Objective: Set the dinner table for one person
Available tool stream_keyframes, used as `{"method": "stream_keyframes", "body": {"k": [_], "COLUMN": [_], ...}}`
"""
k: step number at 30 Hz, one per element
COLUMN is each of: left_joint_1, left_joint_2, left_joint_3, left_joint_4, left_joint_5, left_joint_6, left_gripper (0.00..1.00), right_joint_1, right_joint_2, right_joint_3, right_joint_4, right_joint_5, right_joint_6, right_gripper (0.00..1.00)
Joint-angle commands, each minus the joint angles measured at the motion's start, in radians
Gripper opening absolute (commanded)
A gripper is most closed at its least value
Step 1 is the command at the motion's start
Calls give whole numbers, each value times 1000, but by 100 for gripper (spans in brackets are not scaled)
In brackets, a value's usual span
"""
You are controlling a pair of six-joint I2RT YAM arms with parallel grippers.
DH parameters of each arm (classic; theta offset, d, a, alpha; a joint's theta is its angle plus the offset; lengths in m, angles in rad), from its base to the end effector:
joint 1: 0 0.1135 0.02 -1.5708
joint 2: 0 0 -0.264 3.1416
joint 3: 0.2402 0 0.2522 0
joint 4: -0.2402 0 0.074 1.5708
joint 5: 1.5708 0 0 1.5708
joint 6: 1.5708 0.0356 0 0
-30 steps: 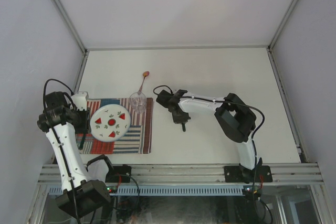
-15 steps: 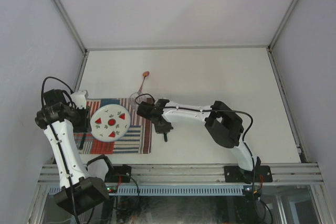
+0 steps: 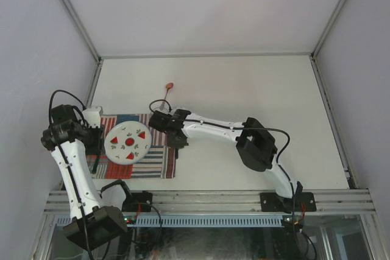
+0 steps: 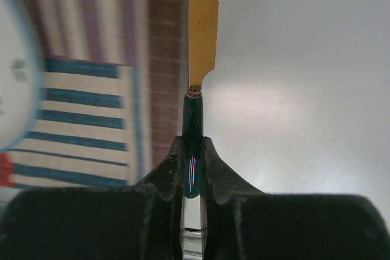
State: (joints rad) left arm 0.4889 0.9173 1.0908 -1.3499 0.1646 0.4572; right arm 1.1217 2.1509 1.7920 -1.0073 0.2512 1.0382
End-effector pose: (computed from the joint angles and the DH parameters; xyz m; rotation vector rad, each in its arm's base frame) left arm 0.1196 0.0570 0.3237 0.0017 2.7169 0.0478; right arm 0.1978 0.3900 0.1982 -0.0813 2.8224 0.0876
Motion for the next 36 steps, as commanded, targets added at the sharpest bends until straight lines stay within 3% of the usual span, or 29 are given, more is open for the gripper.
{"method": "stream_keyframes", "body": {"k": [1, 4, 10, 25, 36], "left_joint_1": [18, 19, 19, 18, 18], "left_joint_2": [-11, -6, -15, -10, -12], "left_joint_3": [5, 32, 34, 22, 18], "left_joint_4": [18, -10, -20, -24, -35], "left_joint_5": [8, 22, 10, 5, -4], "left_joint_6": [48, 54, 83, 100, 97], "left_gripper": [41, 41, 41, 41, 41], "right_joint_1": [49, 63, 78, 79, 94], "right_joint_2": [95, 147, 168, 84, 136], "right_joint_3": [225, 312, 313, 110, 142], "right_joint_4": [-23, -42, 6, 63, 175], "right_joint_5": [18, 5, 0, 9, -63], "right_joint_6": [22, 27, 42, 103, 78], "right_gripper": [0, 0, 0, 0, 0]}}
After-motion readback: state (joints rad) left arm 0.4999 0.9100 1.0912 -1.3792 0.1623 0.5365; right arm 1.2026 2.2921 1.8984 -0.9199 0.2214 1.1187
